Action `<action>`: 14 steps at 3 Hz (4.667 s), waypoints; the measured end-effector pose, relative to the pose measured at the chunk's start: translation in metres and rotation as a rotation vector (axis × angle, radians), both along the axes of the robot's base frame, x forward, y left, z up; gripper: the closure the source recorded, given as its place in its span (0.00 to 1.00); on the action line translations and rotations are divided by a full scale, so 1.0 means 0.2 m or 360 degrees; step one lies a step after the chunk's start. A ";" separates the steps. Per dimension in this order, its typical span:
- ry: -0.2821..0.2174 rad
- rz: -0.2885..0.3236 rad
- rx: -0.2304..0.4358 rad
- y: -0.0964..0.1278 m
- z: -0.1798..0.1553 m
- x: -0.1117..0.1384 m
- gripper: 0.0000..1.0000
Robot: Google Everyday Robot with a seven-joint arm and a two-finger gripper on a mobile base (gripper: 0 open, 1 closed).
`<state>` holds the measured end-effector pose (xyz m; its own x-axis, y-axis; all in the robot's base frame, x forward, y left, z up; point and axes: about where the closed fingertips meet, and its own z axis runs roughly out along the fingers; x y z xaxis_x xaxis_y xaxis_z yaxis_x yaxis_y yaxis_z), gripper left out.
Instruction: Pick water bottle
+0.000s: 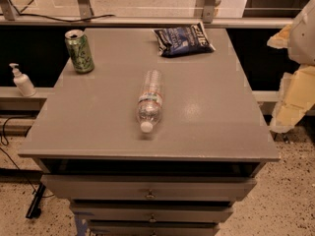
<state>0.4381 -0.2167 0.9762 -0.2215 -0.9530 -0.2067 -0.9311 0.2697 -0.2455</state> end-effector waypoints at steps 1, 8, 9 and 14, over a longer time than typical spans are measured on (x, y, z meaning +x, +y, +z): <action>0.0000 0.0000 0.0000 0.00 0.00 0.00 0.00; -0.0506 0.1393 0.0185 0.70 0.05 0.40 0.00; -0.0644 0.1686 0.0080 0.84 0.00 0.42 0.00; -0.0435 0.2551 -0.0529 1.10 -0.65 0.64 0.16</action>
Offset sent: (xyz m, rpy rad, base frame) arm 0.0115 -0.0020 0.0078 -0.0176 -0.0043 0.0303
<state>0.5671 0.0034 0.8454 0.9700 -0.1698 0.1741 -0.1155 -0.9516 -0.2847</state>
